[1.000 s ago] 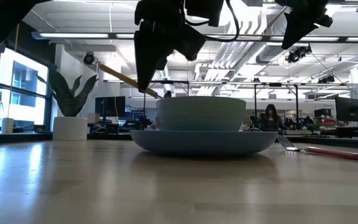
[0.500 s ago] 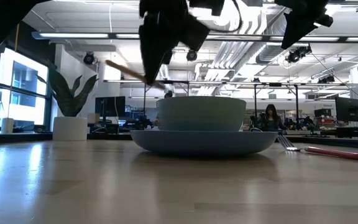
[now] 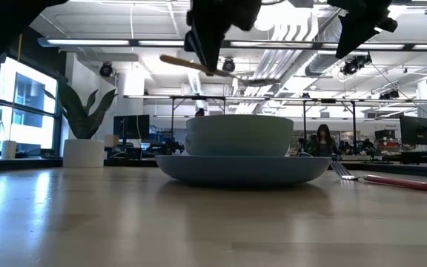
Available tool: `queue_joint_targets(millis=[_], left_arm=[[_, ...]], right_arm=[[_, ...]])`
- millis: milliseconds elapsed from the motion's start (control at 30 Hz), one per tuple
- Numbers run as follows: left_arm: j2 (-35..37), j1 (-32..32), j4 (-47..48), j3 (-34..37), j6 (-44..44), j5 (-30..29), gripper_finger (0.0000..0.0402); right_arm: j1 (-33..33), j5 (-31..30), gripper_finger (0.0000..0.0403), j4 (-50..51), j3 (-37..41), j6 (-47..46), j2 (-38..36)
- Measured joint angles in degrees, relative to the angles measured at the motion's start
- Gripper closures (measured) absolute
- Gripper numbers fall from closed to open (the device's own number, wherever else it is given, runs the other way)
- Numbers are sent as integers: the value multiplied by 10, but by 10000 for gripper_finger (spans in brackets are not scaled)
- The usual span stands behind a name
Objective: Set table place
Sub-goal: Put the yellow spoon into the green bowl
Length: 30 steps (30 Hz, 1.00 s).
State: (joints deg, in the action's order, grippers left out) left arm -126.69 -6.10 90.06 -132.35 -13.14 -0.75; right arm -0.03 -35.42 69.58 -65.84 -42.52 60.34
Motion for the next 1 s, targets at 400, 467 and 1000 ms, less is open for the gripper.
queue_joint_targets(millis=[400,467,1000], left_arm=[[-65,10,0,2,20,42,371],[-64,9,-1,2,17,42,371],[-37,8,0,88,-14,68,371]], right_arm=[[0,5,403,7,0,5,0],[0,5,403,11,0,5,0],[0,5,403,26,0,16,0]])
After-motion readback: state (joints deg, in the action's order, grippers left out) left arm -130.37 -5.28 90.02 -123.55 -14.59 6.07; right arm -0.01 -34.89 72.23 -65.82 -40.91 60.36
